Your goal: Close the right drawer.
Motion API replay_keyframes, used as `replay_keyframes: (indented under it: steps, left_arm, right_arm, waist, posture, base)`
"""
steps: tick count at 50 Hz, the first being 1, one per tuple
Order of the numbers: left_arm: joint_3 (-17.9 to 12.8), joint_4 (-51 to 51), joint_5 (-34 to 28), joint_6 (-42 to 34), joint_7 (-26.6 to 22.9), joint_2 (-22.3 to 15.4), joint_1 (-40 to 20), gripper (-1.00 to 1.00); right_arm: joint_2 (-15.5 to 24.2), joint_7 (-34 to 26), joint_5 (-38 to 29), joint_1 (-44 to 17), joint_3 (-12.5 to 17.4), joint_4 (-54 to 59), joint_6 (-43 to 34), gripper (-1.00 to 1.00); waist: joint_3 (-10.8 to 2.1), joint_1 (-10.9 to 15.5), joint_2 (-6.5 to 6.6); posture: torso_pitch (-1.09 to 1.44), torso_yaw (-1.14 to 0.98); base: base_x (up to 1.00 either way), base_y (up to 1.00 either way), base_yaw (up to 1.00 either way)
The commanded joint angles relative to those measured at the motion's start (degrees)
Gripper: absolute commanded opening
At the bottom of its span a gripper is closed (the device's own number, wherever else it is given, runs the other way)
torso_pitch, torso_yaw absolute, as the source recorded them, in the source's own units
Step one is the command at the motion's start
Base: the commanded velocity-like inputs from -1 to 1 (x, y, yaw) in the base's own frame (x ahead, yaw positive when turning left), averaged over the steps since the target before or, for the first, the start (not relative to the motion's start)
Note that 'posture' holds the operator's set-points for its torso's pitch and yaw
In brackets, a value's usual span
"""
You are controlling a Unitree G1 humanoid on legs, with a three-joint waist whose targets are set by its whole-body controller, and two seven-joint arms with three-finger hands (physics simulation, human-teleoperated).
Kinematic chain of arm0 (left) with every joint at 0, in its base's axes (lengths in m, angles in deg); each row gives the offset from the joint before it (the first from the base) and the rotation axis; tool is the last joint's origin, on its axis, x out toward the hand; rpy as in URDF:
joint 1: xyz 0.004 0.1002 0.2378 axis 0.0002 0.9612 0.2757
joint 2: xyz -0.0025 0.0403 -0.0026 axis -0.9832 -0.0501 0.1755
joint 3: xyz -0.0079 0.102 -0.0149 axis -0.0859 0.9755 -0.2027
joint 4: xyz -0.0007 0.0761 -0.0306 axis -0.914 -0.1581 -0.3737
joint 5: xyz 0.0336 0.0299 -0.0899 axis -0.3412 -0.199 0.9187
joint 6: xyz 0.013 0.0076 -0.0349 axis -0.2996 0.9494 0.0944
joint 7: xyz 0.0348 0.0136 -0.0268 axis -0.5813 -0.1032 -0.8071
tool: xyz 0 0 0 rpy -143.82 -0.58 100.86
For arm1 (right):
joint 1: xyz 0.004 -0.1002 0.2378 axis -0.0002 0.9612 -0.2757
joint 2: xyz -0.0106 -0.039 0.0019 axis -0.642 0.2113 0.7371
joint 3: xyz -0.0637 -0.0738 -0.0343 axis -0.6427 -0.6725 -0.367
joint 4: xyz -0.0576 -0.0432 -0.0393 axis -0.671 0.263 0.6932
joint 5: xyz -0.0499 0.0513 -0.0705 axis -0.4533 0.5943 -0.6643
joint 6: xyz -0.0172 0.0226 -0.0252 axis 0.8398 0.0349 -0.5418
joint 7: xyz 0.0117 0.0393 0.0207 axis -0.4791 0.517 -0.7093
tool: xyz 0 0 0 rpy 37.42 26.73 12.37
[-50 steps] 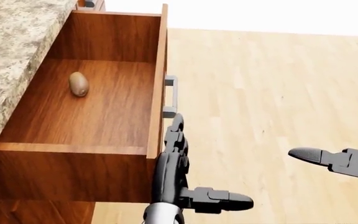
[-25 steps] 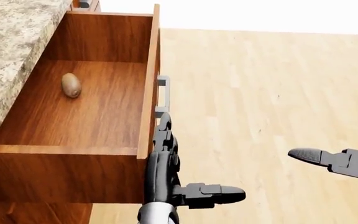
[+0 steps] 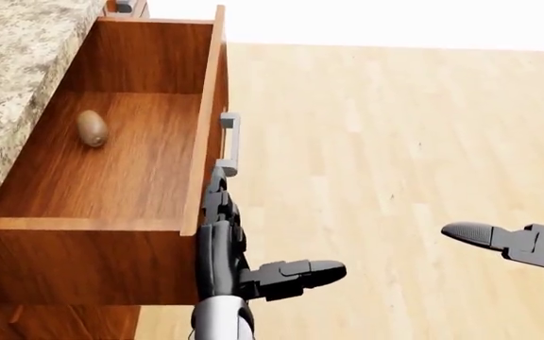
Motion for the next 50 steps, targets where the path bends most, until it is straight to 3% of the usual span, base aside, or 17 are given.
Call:
replay_keyframes:
  steps: [1,18,30,50]
  left_arm:
    - [-1.2,2.3,-0.3,2.1,2.1,-0.1,-0.9,1.0]
    - [-2.3,2.6,1.1,2.5,4.1,-0.9,-1.4,1.0]
    - [-5.4,0.3,3.7,2.7,6.6,-2.3,-4.9,1.0]
    - [-7.1,-3.2,3.3,4.4,8.8,-3.8,-7.5,1.0]
  right_arm:
    - [0.6,0.1,0.1,-1.0,0.4,-2.2,1.3,1.0]
    - [0.5,0.0,0.0,-0.8,0.3,-1.9,1.4,1.0]
    - [0.6,0.0,0.1,-0.9,0.5,-2.2,1.1,1.0]
    - [0.6,0.0,0.2,-0.9,0.5,-2.1,1.1,1.0]
  waist:
    - [-0.99,0.4,-0.45]
    - [-1.03,0.3,-0.19]
    - [-0.91,0.2,-0.08]
    - [-1.11,-0.1,0.32]
  posture:
    - [0.0,0.0]
    - [0.0,0.0]
    - [0.0,0.0]
    - [0.0,0.0]
  base:
    - [0.0,0.0,0.0]
    - [0.0,0.0,0.0]
    - [0.0,0.0,0.0]
    - [0.0,0.0,0.0]
